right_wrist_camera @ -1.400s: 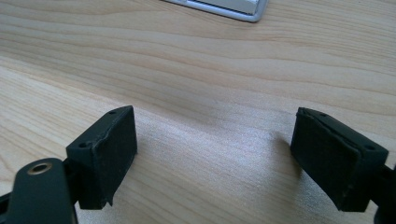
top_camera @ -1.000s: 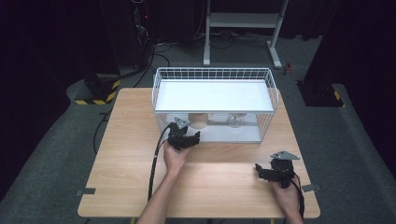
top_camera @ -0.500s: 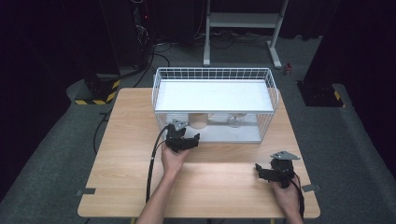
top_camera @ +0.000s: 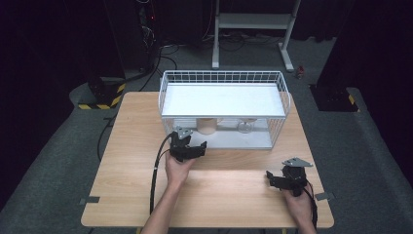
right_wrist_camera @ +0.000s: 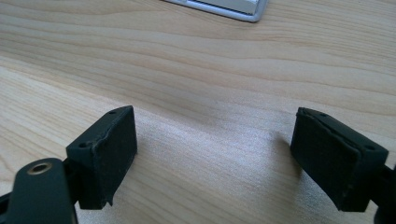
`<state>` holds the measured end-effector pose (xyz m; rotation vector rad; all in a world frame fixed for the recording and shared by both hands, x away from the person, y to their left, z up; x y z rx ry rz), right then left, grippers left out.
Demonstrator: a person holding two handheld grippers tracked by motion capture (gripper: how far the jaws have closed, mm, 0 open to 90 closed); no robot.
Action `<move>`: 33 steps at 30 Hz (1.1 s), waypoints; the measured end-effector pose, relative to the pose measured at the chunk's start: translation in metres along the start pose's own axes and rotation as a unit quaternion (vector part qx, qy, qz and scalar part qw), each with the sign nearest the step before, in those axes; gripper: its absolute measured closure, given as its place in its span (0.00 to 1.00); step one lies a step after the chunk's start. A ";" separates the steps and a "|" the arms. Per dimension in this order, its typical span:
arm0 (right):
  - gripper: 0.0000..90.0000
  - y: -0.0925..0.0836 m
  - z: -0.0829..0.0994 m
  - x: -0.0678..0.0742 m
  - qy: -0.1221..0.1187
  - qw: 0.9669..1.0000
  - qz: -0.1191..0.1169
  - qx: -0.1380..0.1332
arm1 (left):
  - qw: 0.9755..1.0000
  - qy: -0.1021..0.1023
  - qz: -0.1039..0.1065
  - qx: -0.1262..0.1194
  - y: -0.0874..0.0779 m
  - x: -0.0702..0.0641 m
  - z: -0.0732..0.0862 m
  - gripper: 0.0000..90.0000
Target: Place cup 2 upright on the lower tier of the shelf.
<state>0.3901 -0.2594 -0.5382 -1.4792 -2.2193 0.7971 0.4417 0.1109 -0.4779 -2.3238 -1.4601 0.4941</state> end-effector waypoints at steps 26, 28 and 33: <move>0.16 0.000 0.000 0.000 0.001 1.000 0.000 0.000 | 1.000 -0.008 -0.002 -0.007 -0.027 0.010 0.010 0.18; 0.16 0.000 0.000 0.000 0.001 1.000 0.000 0.000 | 1.000 -0.011 -0.001 -0.006 -0.029 0.011 0.010 0.18; 0.16 0.000 0.000 0.000 0.001 1.000 0.000 0.000 | 1.000 -0.008 -0.003 -0.006 -0.033 0.012 0.012 0.17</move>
Point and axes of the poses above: each handheld gripper's, and its own axes: y roughly forward along the jaws, z roughly out of its underside, x roughly to its left, the point moved 2 cm from there along y, roughly forward along the jaws, and after that the axes turned 6 degrees about -x, right-handed, at the moved point
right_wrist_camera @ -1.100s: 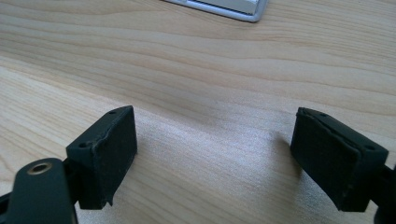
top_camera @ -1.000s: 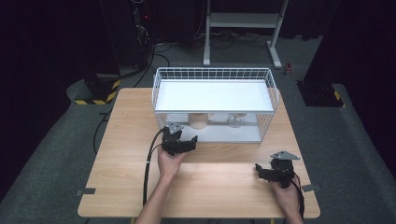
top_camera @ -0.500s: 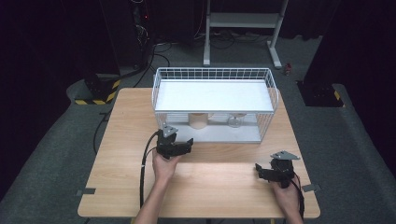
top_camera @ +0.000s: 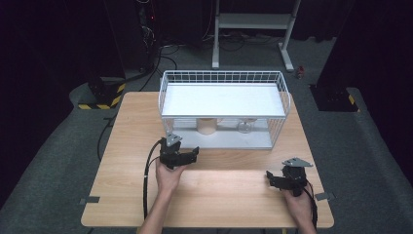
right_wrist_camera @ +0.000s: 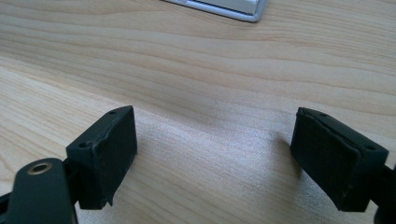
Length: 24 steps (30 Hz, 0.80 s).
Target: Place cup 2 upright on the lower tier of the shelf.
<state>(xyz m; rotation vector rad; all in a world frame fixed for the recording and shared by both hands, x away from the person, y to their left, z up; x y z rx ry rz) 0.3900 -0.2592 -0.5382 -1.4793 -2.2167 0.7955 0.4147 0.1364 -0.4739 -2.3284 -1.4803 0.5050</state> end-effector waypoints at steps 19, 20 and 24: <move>0.16 0.000 0.000 0.000 -0.001 1.000 0.000 0.000 | 1.000 -0.001 0.000 0.001 -0.018 0.004 0.008 0.17; 0.16 0.000 0.000 0.000 -0.001 1.000 0.000 0.000 | 1.000 -0.005 0.001 0.000 -0.019 0.004 0.009 0.17; 0.16 0.000 0.000 0.000 -0.001 1.000 0.000 0.000 | 1.000 -0.005 0.000 0.001 -0.022 0.005 0.011 0.17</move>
Point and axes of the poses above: each handheld gripper's, and its own axes: y roughly forward along the jaws, z roughly out of its underside, x roughly to its left, the point moved 2 cm from there along y, roughly forward along the jaws, and after that the axes turned 6 degrees about -x, right-handed, at the moved point
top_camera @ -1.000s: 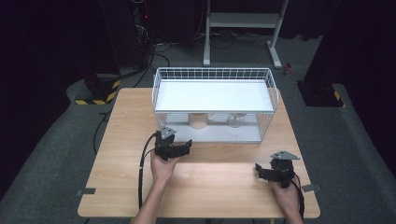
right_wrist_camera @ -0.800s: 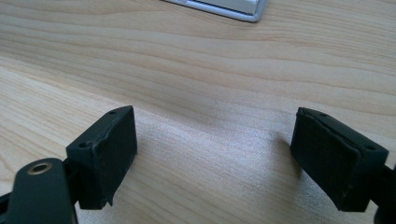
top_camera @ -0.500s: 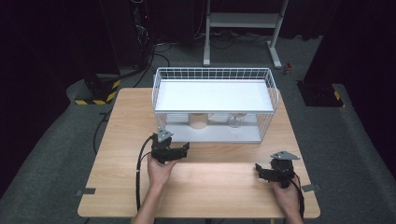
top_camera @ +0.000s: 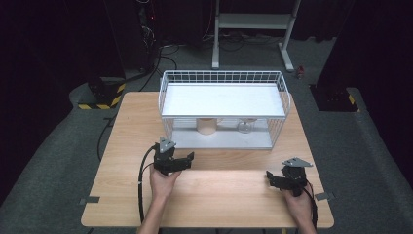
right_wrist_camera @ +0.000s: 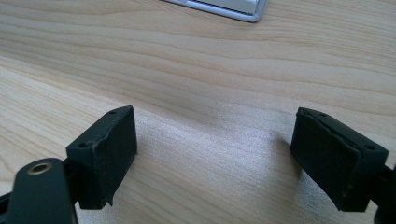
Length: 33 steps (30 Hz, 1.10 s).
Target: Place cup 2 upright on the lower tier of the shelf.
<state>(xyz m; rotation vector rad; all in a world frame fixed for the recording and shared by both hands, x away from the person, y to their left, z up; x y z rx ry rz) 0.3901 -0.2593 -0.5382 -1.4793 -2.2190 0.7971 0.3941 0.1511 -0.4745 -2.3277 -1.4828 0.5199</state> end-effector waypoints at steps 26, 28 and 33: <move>0.16 0.000 0.000 0.000 0.000 1.000 0.000 0.000 | 1.000 -0.001 -0.006 0.003 -0.019 0.005 0.016 0.17; 0.16 0.000 0.000 0.000 0.001 1.000 0.000 0.000 | 1.000 0.000 -0.006 0.005 -0.020 0.005 0.017 0.17; 0.16 0.000 0.000 0.000 0.001 1.000 0.000 0.000 | 1.000 0.000 -0.009 0.008 -0.023 0.006 0.021 0.17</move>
Point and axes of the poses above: each handheld gripper's, and its own axes: y roughly forward along the jaws, z roughly out of its underside, x roughly to its left, the point moved 2 cm from there along y, roughly forward along the jaws, and after that the axes turned 6 degrees about -x, right-handed, at the moved point
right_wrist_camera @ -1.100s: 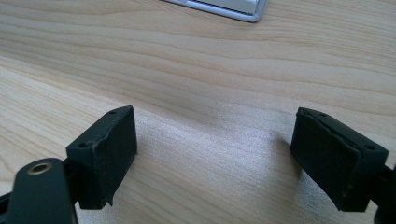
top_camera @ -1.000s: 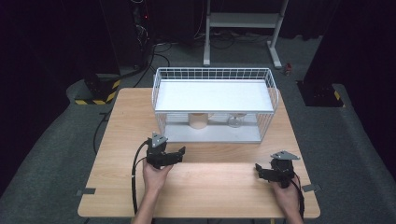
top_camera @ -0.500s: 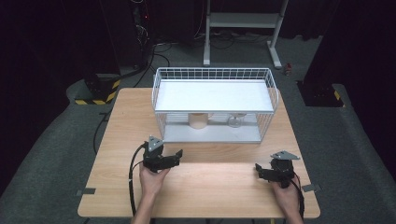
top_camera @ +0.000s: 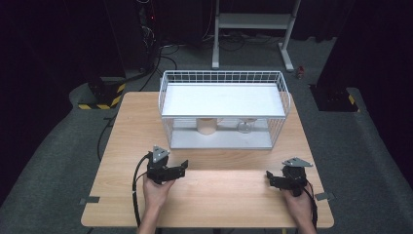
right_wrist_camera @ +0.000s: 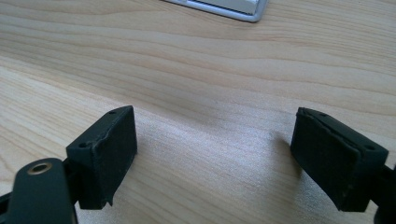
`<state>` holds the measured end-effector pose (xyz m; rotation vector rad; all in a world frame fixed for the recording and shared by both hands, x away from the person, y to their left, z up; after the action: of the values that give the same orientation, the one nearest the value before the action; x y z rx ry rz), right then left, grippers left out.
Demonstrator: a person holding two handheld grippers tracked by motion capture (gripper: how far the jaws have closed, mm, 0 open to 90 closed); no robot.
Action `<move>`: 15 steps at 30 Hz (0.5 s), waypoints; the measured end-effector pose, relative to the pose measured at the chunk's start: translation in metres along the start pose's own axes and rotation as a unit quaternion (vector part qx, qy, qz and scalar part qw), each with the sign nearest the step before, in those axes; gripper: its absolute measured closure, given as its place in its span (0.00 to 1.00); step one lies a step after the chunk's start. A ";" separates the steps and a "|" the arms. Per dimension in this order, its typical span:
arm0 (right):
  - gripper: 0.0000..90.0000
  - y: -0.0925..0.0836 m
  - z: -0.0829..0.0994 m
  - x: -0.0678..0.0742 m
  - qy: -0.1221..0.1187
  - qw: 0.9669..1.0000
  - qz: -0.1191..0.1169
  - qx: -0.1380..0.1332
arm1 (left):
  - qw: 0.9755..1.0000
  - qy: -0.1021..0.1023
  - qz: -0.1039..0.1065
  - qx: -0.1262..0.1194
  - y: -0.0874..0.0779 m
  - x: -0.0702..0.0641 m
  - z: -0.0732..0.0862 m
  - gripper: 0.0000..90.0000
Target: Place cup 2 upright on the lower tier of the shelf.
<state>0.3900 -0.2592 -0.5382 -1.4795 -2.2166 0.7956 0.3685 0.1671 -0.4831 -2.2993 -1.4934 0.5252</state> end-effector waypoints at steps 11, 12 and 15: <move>0.16 0.000 0.000 0.000 0.000 1.000 0.000 0.000 | 1.000 -0.001 -0.007 0.007 -0.003 0.003 0.008 0.17; 0.16 0.000 0.000 0.000 0.000 1.000 0.000 0.000 | 1.000 -0.001 -0.007 0.006 -0.003 0.003 0.009 0.17; 0.16 0.000 0.000 0.000 -0.001 1.000 0.000 0.000 | 1.000 0.000 -0.009 0.011 -0.003 0.003 0.011 0.17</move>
<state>0.3901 -0.2593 -0.5382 -1.4794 -2.2190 0.7970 0.3616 0.1725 -0.4916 -2.2677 -1.5002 0.5345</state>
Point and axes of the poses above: each handheld gripper's, and its own axes: y roughly forward along the jaws, z roughly out of its underside, x roughly to its left, the point moved 2 cm from there along y, roughly forward along the jaws, and after that the axes turned 6 degrees about -x, right-handed, at the moved point
